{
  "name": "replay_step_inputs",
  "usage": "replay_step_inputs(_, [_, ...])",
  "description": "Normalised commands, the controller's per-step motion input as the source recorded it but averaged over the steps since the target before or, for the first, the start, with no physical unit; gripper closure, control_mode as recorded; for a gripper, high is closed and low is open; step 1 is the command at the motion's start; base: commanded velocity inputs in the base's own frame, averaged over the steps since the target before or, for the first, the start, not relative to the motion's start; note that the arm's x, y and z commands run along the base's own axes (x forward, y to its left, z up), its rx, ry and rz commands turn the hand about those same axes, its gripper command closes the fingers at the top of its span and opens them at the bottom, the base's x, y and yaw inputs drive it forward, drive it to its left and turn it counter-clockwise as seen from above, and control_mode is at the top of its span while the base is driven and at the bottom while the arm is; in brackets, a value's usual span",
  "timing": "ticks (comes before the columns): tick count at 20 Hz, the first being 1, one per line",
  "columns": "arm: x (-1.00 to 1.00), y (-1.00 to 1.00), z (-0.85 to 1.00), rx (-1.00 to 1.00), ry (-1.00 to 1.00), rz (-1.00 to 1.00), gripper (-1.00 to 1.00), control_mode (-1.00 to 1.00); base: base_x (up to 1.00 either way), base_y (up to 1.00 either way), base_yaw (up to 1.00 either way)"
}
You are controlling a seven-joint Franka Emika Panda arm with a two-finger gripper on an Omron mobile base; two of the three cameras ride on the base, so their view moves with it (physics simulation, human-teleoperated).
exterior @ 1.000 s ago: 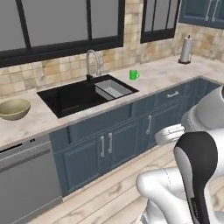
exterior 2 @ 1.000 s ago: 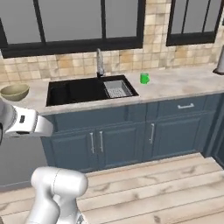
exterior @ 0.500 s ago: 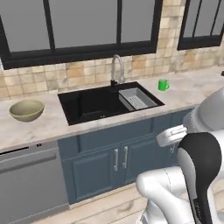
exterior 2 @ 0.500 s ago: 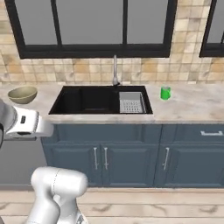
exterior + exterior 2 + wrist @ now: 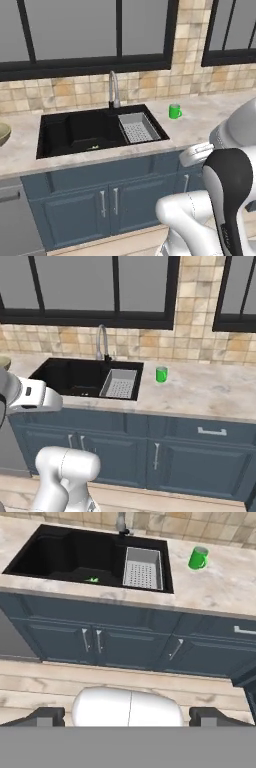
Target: Clear the mugs and bowl far away from the sink.
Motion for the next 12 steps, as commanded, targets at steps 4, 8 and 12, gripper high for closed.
replay_step_inputs(4, [0.0, 0.0, 0.0, 0.0, 0.0, 0.0, -1.0, 1.0, 0.02, -0.85, 0.11])
replay_step_inputs(8, [0.0, 0.0, 0.0, 0.0, 0.0, 0.0, -1.0, 1.0, 0.22, -0.58, 0.06])
replay_step_inputs(12, [0.0, 0.0, 0.0, 0.0, 0.0, 0.0, -1.0, 1.0, 0.44, -0.35, 0.09])
